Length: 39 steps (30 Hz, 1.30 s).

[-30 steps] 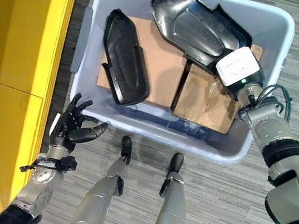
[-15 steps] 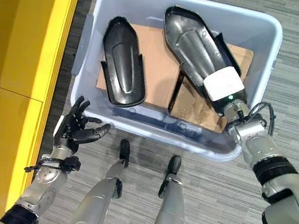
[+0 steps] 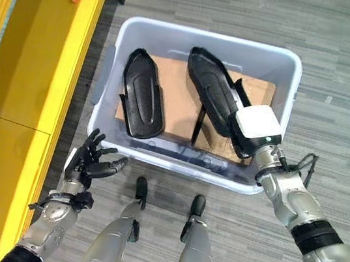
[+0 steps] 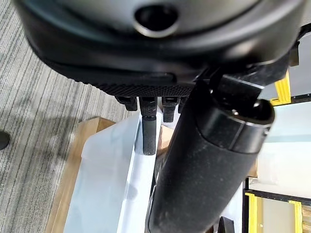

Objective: Move parts from the plastic box to the shelf.

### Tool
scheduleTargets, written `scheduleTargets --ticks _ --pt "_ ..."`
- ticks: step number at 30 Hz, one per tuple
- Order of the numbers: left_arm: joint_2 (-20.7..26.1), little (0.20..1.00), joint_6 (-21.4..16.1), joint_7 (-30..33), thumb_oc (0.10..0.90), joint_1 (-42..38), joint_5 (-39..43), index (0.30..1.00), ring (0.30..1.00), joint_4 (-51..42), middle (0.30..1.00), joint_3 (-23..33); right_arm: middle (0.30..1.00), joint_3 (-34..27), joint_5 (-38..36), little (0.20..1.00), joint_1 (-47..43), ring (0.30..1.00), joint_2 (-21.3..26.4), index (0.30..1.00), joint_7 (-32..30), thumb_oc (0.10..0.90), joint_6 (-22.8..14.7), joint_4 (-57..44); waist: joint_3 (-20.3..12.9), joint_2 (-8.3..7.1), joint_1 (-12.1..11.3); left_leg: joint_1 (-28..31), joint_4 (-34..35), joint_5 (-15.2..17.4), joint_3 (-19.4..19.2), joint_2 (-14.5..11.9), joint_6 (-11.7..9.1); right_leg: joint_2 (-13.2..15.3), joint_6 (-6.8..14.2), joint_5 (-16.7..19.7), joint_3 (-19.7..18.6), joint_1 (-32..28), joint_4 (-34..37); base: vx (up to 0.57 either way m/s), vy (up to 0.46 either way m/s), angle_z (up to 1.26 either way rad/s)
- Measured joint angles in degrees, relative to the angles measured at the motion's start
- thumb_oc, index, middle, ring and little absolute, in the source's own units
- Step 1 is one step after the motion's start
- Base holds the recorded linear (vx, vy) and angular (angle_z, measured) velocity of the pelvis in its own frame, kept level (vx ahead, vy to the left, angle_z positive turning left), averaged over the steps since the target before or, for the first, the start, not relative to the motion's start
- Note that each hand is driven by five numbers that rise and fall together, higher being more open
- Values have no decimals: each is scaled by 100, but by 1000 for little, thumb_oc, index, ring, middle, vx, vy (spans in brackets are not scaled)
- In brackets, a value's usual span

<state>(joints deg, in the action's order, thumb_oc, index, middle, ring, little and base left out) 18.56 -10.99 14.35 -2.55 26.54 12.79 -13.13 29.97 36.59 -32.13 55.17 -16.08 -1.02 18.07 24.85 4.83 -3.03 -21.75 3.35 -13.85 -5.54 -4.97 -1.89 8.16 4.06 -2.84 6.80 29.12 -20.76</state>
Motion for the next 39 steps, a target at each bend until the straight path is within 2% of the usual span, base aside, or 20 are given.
scheduleTargets --ticks 1,3,5,6,8,9,12,18,20,24,31,35,39 --pt "-1 1000 51 -17 900 0 -8 1000 1000 1 1000 15 300 -296 -96 300 329 300 -54 300 39 400 29 -234 -11 -55 3 92 7 56 14 -13 11 -13 -23 50 4 -154 118 57 4 1" --pt "-2 1000 147 -27 900 120 -10 1000 1000 3 1000 89 300 -486 -136 300 538 300 -206 300 71 400 30 -417 -41 -116 6 267 10 66 -6 -14 8 -30 6 114 2 -399 286 66 -1 -5" --pt "-2 1000 232 -132 900 280 -24 1000 1000 1 1000 212 300 -882 -193 300 1000 300 -403 300 97 400 10 -882 -49 -130 34 533 14 142 -21 -14 11 -42 37 177 8 -775 509 66 0 -3" --pt "1 1000 243 -128 900 420 -28 1000 1000 4 1000 309 300 -887 -249 300 1100 300 -435 300 127 400 -32 -1097 -83 -159 124 677 20 200 -26 -11 20 -46 60 209 11 -983 659 57 8 -3" --pt "13 1000 243 -135 900 600 -46 1000 1000 3 1000 446 300 -1070 -305 300 1412 300 -559 300 128 400 -141 -1420 -343 -250 130 709 21 279 -41 -12 14 -54 80 265 9 -1097 863 57 17 -6" --pt "25 1000 310 -139 900 701 -51 1000 1000 42 1000 553 300 -1129 -307 300 1491 300 -740 300 131 400 -185 -1570 -413 -316 162 937 68 287 -61 -14 11 -58 104 358 14 -1421 1132 57 10 -4" --pt "29 1000 362 -199 900 859 -124 1000 1000 71 1000 560 300 -1214 -309 300 1631 300 -922 300 138 400 -278 -1580 -750 -369 129 1081 118 389 -77 4 10 -88 160 442 21 -1701 1472 2 -1 1" --pt "28 1000 471 -362 900 1111 -264 1000 1000 73 1000 567 300 -1413 -309 300 2067 300 -1039 300 301 400 -385 -1836 -1158 -421 157 1330 118 459 -42 37 -9 -101 172 722 131 -2321 2187 23 -10 5" --pt "0 1000 488 -360 900 1153 -288 1000 1000 76 1000 602 300 -1626 -493 300 2410 300 -1378 300 359 400 -430 -1844 -1206 -442 154 1556 123 504 -41 19 -49 -135 164 752 156 -2629 2355 19 -35 -1" --pt "-86 1000 508 -352 900 1304 -476 1000 1000 78 1000 700 300 -1611 -695 300 2799 300 -1640 300 516 400 -428 -1846 -1425 -455 288 1712 124 550 -74 -9 -84 -172 145 784 113 -2816 2482 4 -45 -7" --pt "-205 1000 611 -376 900 1524 -497 1000 1000 79 1000 704 300 -1603 -892 300 2966 300 -1642 300 770 400 -427 -1849 -1698 -475 478 2123 126 697 -378 -106 -124 -248 178 759 -183 -3069 2539 5 -94 -23" --pt "-273 1000 610 -374 900 1504 -495 1000 1000 81 1000 705 300 -1592 -984 300 2960 300 -1618 300 779 400 -432 -1849 -1759 -477 461 2190 124 642 -393 -202 -192 -371 105 731 -226 -3086 2464 -59 -122 -5" --pt "-376 1000 610 -371 900 1530 -487 1000 1000 179 1000 704 300 -1415 -988 300 2789 300 -1542 300 784 400 -466 -1849 -1827 -439 425 2187 124 617 -361 -408 -241 -576 -25 707 -203 -3060 2385 -29 -148 0"
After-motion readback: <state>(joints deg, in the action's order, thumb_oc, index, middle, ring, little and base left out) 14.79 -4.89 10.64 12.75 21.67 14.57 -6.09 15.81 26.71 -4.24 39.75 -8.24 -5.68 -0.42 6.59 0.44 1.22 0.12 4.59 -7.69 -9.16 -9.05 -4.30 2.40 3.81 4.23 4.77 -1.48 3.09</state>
